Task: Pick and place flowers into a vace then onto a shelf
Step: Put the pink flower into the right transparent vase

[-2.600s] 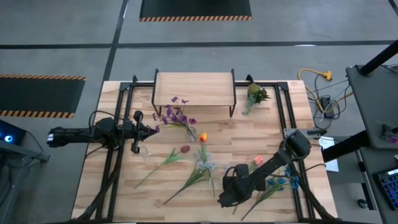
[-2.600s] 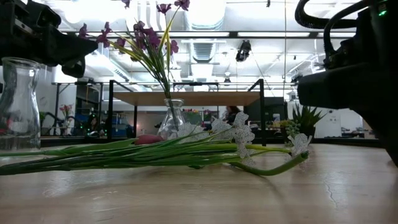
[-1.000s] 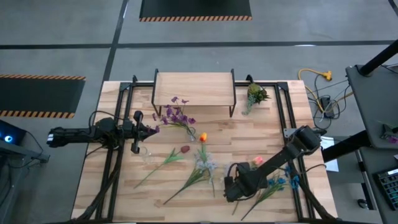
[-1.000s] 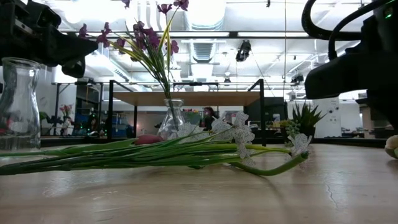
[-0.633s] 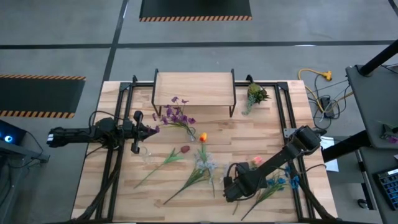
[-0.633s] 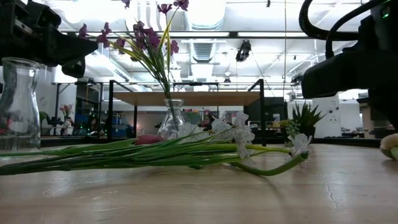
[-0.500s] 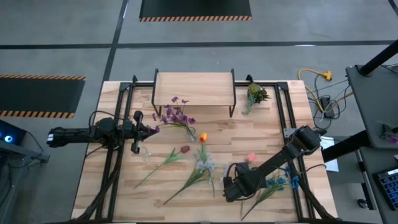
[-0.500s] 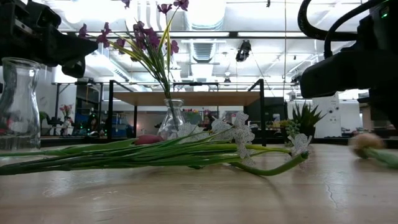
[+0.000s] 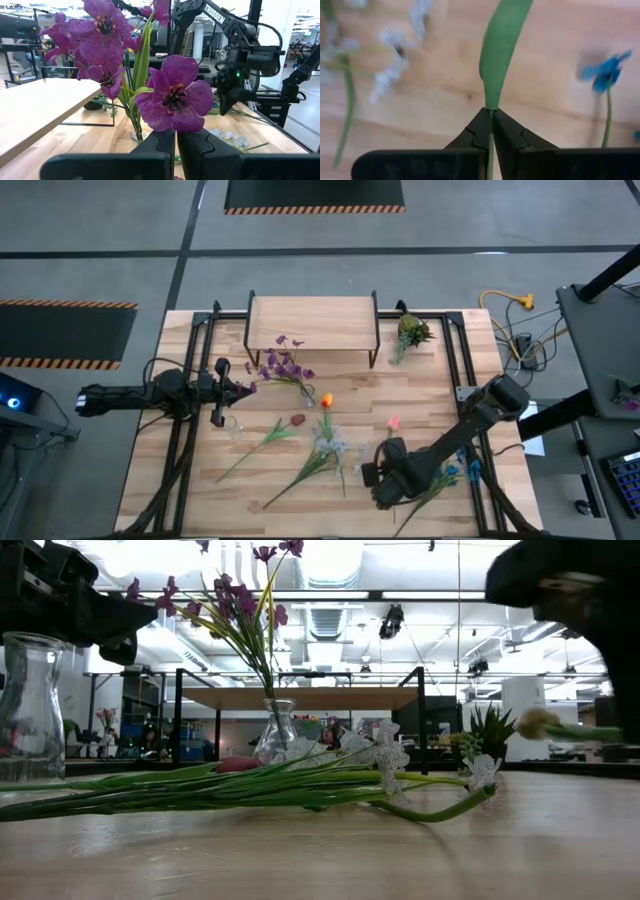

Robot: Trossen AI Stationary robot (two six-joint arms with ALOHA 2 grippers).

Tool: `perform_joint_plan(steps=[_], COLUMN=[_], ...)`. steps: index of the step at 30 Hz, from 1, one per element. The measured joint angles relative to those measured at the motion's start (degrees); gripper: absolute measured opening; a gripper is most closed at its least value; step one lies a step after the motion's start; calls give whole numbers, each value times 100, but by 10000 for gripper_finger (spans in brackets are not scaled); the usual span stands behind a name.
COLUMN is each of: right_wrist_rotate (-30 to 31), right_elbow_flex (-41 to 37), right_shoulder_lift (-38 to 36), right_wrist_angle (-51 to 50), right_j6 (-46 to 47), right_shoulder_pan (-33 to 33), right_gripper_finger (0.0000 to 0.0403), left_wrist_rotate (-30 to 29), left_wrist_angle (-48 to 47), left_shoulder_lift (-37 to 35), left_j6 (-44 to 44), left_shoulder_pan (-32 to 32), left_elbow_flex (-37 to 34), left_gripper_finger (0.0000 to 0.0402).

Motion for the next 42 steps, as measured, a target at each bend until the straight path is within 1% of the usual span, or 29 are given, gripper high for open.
perform_joint_plan(steps=[4,9,22,28,32,37,39,42], right_wrist_rotate=[712,1486,3948,4418,4864,5454,5457,5226], right_elbow_flex=[-2,-3,-1,-1,1,-16,-14,-14], right_shoulder_lift=[-187,-233,-249,-251,-276,-380,-386,-386], right_wrist_angle=[-74,-67,230,323,343,356,364,363], right_j6=[-193,-706,-2663,-3375,-3842,-3865,-3925,-4185], right_shoulder_pan=[84,98,31,-160,-287,-610,-837,-1219], right_gripper_finger=[9,9,9,9,9,9,9,8], left_wrist_rotate=[1,-1,-1,-1,-1,-1,0,-1], left_wrist_angle=[0,0,0,-2,-2,0,-2,-2], left_shoulder_lift=[0,2,0,2,0,0,0,0], left_j6=[0,0,0,0,-20,-38,-42,-44], left_shoulder_pan=[-2,0,0,0,-1,-2,-2,0], left_elbow_flex=[0,0,0,0,0,0,0,0], left_gripper_finger=[0,0,0,0,0,0,0,0])
